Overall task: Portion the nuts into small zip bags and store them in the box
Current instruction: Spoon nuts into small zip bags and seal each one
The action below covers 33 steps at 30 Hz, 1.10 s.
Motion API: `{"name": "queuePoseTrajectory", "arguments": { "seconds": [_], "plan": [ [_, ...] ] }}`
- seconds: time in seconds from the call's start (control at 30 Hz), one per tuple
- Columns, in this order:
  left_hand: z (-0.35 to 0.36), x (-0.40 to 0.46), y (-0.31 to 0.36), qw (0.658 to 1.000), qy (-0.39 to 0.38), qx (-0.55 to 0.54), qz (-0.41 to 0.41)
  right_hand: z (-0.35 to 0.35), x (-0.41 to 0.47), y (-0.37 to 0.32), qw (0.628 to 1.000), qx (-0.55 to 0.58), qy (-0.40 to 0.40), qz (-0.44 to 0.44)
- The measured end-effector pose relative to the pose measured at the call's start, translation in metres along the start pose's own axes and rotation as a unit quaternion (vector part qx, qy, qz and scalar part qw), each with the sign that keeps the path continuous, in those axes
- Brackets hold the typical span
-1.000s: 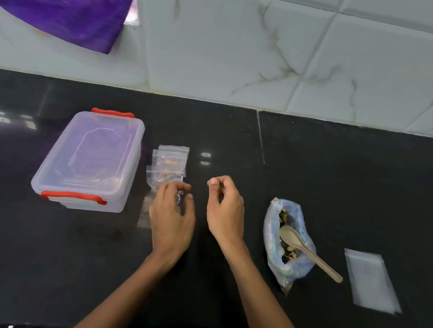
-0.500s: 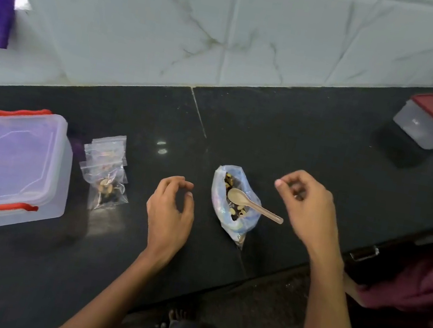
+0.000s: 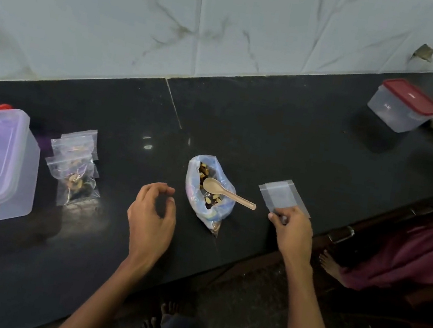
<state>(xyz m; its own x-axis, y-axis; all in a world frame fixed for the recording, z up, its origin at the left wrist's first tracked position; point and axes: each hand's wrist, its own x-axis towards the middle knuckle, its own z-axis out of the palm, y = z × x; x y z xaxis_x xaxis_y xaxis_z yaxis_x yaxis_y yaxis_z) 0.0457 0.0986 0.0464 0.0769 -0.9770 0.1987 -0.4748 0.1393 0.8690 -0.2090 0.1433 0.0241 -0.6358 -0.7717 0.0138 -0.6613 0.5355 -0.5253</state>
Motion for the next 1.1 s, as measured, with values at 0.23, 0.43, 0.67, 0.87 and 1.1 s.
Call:
{"name": "queuePoseTrajectory", "arguments": {
  "seconds": [0.23, 0.43, 0.67, 0.87, 1.1],
  "plan": [
    [-0.002, -0.002, 0.003, 1.0, 0.021, -0.001, -0.004, 0.002, 0.001, 0.0, 1.0, 0.006, 0.028, -0.003],
    [-0.007, -0.001, 0.007, 0.999, 0.036, -0.013, -0.01, -0.029, 0.0, -0.025, 0.979, 0.192, 0.062, 0.011],
    [-0.015, 0.003, 0.007, 0.996, -0.002, -0.065, -0.054, -0.058, -0.018, -0.089, 0.849, 0.502, -0.162, 0.032],
    [-0.03, 0.007, 0.017, 0.933, -0.16, -0.234, -0.223, -0.018, -0.038, -0.118, 0.78, 0.534, -0.321, 0.058],
    [-0.042, 0.013, 0.003, 0.895, -0.052, -0.352, -0.268, 0.012, -0.054, -0.143, 0.837, 0.449, -0.308, 0.05]
  ]
}}
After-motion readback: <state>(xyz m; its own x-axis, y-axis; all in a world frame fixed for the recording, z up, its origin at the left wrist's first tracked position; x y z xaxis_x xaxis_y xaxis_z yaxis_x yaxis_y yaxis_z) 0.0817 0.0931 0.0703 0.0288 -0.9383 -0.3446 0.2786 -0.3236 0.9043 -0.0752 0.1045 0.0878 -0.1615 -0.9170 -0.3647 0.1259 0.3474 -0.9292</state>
